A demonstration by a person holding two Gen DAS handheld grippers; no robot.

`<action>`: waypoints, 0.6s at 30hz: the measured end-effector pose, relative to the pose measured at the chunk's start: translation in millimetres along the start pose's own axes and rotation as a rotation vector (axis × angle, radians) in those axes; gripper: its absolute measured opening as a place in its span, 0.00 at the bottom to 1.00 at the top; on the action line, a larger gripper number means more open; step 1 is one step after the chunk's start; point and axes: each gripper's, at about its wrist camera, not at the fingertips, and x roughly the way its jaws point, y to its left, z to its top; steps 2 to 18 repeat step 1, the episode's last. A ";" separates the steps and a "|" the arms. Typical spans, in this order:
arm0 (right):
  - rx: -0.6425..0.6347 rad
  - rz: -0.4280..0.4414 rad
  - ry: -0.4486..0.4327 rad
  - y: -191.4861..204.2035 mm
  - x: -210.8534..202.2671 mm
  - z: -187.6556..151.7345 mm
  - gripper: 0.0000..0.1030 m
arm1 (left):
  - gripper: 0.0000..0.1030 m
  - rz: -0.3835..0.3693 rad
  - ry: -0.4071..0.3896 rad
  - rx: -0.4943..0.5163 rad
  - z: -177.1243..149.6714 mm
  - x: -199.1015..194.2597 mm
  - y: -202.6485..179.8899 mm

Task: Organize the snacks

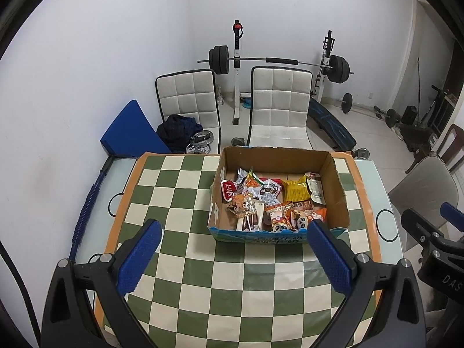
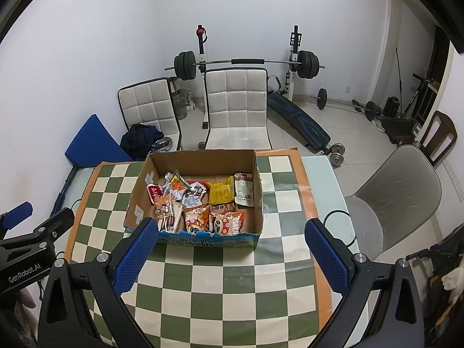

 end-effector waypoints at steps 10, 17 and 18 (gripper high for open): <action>0.001 0.001 -0.001 0.2 -0.6 -0.3 1.00 | 1.00 -0.001 -0.001 0.000 -0.1 -0.5 0.3; 0.001 0.001 -0.001 0.2 -0.6 -0.3 1.00 | 1.00 -0.001 -0.001 0.000 -0.1 -0.5 0.3; 0.001 0.001 -0.001 0.2 -0.6 -0.3 1.00 | 1.00 -0.001 -0.001 0.000 -0.1 -0.5 0.3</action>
